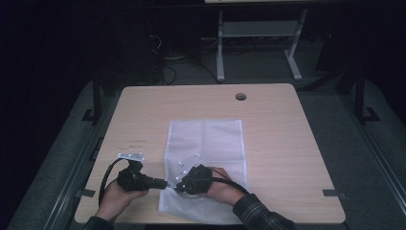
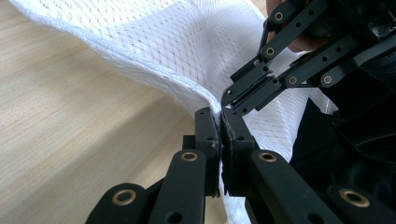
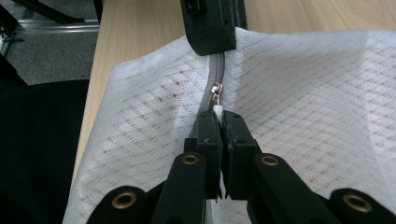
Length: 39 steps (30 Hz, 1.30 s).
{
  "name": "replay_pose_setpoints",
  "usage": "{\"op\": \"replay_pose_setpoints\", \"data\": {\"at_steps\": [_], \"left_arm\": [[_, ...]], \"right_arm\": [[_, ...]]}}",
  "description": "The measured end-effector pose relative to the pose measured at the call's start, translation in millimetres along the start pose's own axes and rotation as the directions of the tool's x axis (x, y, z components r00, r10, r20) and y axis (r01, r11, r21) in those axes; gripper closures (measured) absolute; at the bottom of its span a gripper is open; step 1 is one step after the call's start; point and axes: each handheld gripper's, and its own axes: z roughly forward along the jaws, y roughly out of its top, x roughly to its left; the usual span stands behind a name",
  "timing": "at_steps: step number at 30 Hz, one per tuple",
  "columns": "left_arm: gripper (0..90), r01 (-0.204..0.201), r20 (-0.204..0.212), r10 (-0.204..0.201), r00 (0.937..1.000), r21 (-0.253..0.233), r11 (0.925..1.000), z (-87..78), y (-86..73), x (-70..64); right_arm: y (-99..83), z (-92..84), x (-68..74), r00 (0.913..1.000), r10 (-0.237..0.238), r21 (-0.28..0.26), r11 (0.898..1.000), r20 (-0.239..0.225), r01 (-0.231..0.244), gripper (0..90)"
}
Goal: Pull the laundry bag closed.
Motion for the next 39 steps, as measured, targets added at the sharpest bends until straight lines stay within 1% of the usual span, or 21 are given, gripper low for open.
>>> {"op": "replay_pose_setpoints", "data": {"at_steps": [3,4,7,13,14,16,18,21,26,31,36,38,39], "left_arm": [[86.6,0.006,0.019,-0.006,0.9998,-0.01,0.9999,0.3,-0.2,0.5],[86.6,0.007,0.022,-0.006,0.9997,-0.011,0.9999,0.2,-0.2,0.5],[86.7,0.01,0.031,-0.01,0.9995,-0.015,0.9998,0.5,-0.2,-0.5],[86.7,0.015,0.044,-0.014,0.999,-0.022,0.9996,0.4,0.0,0.1],[86.7,0.018,0.05,-0.017,0.9986,-0.026,0.9995,0.2,-0.2,0.1],[86.7,0.019,0.049,-0.018,0.9986,-0.027,0.9995,0.2,-0.3,0.1],[86.7,0.019,0.053,-0.017,0.9984,-0.025,0.9995,0.2,-0.3,0.0],[86.6,0.017,0.052,-0.015,0.9986,-0.024,0.9996,0.0,-0.5,0.1],[86.7,0.013,0.029,-0.012,0.9995,-0.017,0.9998,-0.7,-0.7,-0.2],[86.7,0.012,0.021,-0.011,0.9997,-0.007,0.9999,-0.9,-1.3,0.4],[86.7,0.016,0.025,-0.016,0.9996,-0.009,0.9998,-2.3,-2.0,0.6],[86.7,0.016,0.02,-0.016,0.9997,-0.005,0.9999,-2.3,-2.3,0.5],[86.7,0.021,0.019,-0.02,0.9996,-0.013,0.9997,-4.4,-2.8,1.5]], "right_arm": [[-0.5,1.6,0.1,1.0,-0.004,0.009,1.0,0.001,0.004,86.1],[-0.8,3.0,0.1,1.0,0.002,0.008,1.0,0.002,-0.002,85.7],[-0.6,8.2,0.7,1.0,-0.004,0.014,1.0,0.007,0.004,84.3],[-0.3,11.7,0.0,0.9999,0.001,0.009,1.0,0.011,-0.001,80.1],[0.0,12.3,-0.2,0.9999,-0.001,0.007,1.0,0.01,0.001,80.2],[0.5,12.9,0.0,0.9999,-0.003,0.009,1.0,0.012,0.003,80.9],[1.4,15.0,0.8,1.0,-0.003,0.01,1.0,0.008,0.003,85.4],[1.7,15.4,1.5,0.9999,-0.012,0.013,1.0,0.011,0.012,86.2],[1.3,12.5,1.0,1.0,-0.003,0.021,1.0,0.0,0.003,86.7],[0.6,8.3,1.5,1.0,-0.008,0.029,1.0,-0.002,0.008,86.8],[-0.6,6.3,1.3,1.0,-0.007,0.031,1.0,-0.005,0.008,86.9],[-0.5,6.7,1.8,0.9999,-0.013,0.04,0.999,-0.004,0.013,87.0],[-1.0,6.5,2.4,0.9998,-0.02,0.051,0.998,-0.003,0.02,87.0]]}}
